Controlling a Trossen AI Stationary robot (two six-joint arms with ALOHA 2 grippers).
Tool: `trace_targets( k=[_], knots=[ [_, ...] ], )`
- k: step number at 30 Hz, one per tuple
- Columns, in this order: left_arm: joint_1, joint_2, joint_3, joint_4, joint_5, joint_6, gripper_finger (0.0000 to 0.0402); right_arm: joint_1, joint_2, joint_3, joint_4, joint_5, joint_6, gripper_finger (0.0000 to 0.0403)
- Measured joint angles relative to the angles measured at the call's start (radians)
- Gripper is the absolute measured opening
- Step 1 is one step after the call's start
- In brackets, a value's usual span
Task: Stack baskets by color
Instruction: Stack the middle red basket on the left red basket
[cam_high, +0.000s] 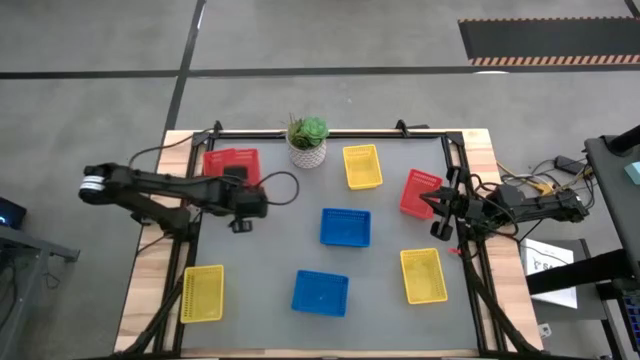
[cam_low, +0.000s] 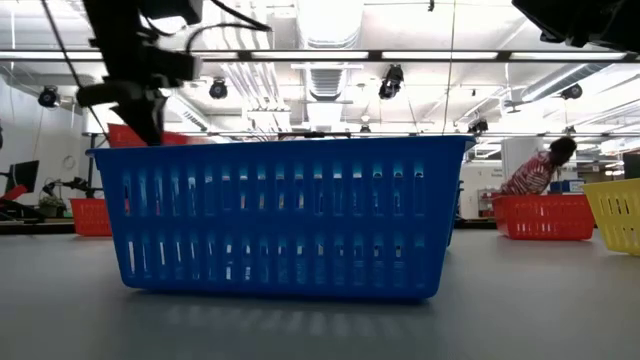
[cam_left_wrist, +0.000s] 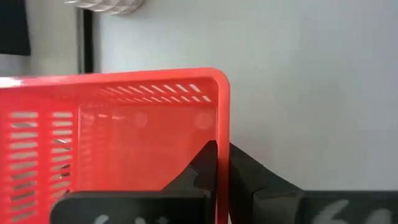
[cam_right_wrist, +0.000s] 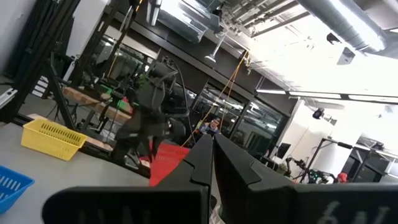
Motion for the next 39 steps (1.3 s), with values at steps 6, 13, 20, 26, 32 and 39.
trace_targets(
  k=[6,13,20,26,32,39],
  knots=[
    [0.02,-0.174,-0.064,-0.021,-0.025,-0.021,0.0,0.0,0.0,0.0,0.0,0.0,0.0,0.0009],
    [0.058,-0.305,-0.13,-0.021,-0.025,-0.023,0.0,0.0,0.0,0.0,0.0,0.0,-0.009,0.0009],
    [0.1,-0.372,-0.173,-0.03,-0.025,-0.038,0.0,0.0,0.0,0.001,0.0,0.0,-0.011,0.0009],
    [0.143,-0.381,-0.174,-0.028,-0.079,-0.045,0.0,0.0,0.0,0.001,0.001,0.0,-0.011,0.0009],
    [0.191,-0.323,-0.174,-0.026,-0.081,-0.045,0.0,0.0,0.0,0.001,0.002,0.0,-0.011,0.0009],
    [0.24,-0.21,-0.177,-0.014,-0.081,0.011,0.0,0.0,0.0,0.001,0.002,0.0,-0.011,0.0009]
  ],
)
